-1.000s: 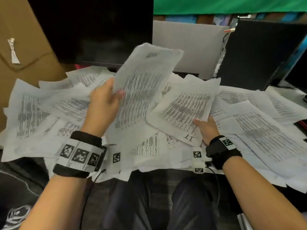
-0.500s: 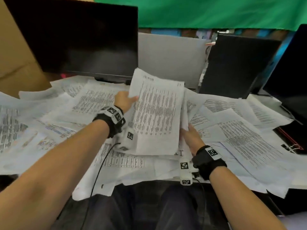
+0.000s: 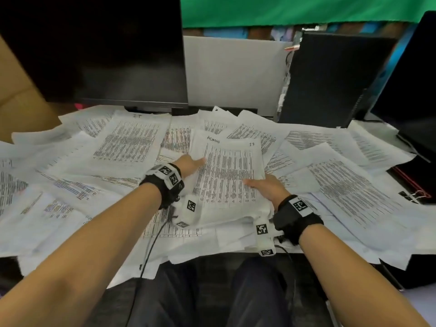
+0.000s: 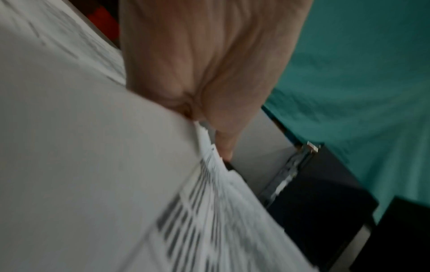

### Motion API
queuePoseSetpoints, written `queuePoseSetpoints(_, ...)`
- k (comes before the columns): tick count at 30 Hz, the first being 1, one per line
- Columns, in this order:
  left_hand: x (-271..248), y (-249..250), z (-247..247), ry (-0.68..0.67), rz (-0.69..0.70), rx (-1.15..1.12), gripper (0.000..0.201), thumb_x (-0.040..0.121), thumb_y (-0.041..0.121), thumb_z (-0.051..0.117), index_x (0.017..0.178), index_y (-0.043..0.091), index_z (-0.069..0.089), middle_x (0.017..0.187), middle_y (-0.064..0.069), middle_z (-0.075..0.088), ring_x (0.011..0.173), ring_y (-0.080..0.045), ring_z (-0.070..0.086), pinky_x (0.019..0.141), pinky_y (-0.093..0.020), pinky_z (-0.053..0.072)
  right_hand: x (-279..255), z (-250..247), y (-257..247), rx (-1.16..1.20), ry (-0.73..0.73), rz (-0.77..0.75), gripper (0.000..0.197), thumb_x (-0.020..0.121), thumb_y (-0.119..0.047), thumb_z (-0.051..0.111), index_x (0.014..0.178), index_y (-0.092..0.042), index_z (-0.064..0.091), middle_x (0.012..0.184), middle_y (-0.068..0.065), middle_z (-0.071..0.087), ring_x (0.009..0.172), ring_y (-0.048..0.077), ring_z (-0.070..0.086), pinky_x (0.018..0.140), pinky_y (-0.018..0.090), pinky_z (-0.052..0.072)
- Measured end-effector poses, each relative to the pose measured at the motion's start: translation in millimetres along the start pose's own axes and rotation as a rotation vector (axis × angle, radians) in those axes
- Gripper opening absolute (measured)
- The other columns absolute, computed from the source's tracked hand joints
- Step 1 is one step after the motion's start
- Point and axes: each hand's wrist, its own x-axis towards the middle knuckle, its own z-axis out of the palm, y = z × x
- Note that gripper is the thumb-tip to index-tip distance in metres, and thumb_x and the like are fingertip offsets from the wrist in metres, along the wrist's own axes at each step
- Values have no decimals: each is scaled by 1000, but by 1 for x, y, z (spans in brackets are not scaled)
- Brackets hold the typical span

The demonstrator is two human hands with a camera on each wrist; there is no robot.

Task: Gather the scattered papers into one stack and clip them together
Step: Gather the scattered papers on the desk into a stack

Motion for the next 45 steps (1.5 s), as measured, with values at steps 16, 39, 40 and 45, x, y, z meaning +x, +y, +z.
queuePoseSetpoints(16,-2,-39,-78,92,-84,827,37,94,18,52,123,-3,57,96,-13,61,93,-28,63,86,-35,52,-6,10,0,138,70,-35,40,93,-23,65,131,-10,59,123,12,67,106,30,66,96,48,52)
queuePoseSetpoints(39,-114,63,52,-471,408,756,50,101,39,34,129,0,51,125,-16,57,103,-32,61,64,-30,52,-3,11,-3,206,82,-41,104,60,-91,51,143,-30,46,143,-3,52,131,21,49,113,47,36)
queuePoseSetpoints(40,-112,63,42,-535,352,637,67,96,55,32,137,4,45,135,-13,52,112,-31,58,76,-33,55,-6,12,-5,150,97,-72,90,64,-79,63,138,-29,51,137,-4,58,125,21,55,109,46,41)
queuePoseSetpoints(45,-80,16,-48,125,162,-270,59,96,53,36,143,18,38,145,-6,41,132,-27,42,109,-45,35,-1,11,6,55,92,-127,50,81,-20,78,128,-17,60,124,4,67,111,25,64,99,44,51)
